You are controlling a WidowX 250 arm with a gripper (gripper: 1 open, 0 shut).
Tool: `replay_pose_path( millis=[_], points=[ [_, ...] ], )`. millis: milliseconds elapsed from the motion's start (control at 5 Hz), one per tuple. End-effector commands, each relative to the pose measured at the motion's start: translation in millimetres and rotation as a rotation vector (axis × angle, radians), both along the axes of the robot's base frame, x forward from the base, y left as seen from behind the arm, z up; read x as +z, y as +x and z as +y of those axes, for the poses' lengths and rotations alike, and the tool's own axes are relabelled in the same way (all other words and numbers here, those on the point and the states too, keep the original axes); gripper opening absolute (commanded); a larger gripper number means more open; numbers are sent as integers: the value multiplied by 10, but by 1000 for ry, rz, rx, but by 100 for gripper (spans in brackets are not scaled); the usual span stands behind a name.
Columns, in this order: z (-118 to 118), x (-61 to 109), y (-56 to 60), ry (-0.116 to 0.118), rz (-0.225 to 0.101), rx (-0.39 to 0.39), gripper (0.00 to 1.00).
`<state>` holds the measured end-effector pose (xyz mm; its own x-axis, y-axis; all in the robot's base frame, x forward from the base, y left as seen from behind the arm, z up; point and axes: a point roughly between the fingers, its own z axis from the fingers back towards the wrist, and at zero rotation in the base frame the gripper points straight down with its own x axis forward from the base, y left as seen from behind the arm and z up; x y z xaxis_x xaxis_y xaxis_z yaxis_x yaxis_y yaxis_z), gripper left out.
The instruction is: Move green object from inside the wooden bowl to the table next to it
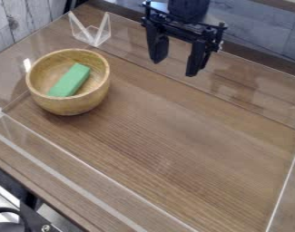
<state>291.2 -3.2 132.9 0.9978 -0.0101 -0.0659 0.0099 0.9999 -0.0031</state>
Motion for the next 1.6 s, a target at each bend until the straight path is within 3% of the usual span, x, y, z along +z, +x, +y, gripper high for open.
replay_pose_path(
  millis=[0, 200, 600, 1000, 1400],
  points=[
    [17, -81, -57, -5, 17, -42, 100],
    [261, -113, -155, -14, 16, -58, 100],
    [1160, -125, -376, -32, -58, -42, 100],
    [1726, -410, -277, -22, -76, 228, 100],
    [2066, -483, -245, -15, -73, 354, 100]
  ],
)
